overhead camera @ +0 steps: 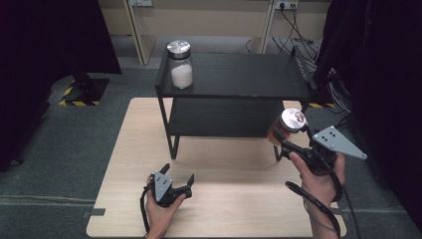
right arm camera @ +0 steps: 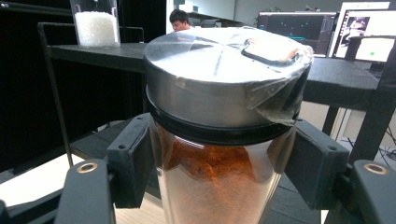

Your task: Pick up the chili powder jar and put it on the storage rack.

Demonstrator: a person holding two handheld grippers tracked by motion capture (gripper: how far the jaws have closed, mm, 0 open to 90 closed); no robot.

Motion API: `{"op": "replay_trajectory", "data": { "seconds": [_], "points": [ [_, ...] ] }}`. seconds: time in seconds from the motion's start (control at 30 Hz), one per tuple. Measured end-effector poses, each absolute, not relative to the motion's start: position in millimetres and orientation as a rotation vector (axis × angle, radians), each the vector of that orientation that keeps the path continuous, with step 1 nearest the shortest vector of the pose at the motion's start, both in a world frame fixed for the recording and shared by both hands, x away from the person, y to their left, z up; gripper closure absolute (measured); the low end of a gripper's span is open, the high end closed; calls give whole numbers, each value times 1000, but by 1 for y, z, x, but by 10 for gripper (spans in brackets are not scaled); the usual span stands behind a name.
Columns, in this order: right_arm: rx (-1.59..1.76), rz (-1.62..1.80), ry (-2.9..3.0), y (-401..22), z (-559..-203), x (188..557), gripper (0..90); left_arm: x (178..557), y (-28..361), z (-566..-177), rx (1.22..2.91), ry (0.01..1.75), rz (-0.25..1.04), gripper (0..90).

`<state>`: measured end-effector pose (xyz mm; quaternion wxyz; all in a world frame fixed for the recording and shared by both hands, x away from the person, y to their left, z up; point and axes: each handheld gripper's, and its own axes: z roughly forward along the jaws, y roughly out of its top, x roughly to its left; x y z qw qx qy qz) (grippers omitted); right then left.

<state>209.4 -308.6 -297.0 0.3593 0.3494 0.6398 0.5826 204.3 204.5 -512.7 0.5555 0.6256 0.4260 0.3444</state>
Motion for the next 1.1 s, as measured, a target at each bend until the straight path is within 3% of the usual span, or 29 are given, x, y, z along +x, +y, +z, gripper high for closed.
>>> {"op": "replay_trajectory", "data": {
  "seconds": [1.1],
  "points": [
    [880, 1534, 1606, -305, -262, 216, 317, 204, 204, -512, 1480, 1007, 814, 31]
  ]
}}
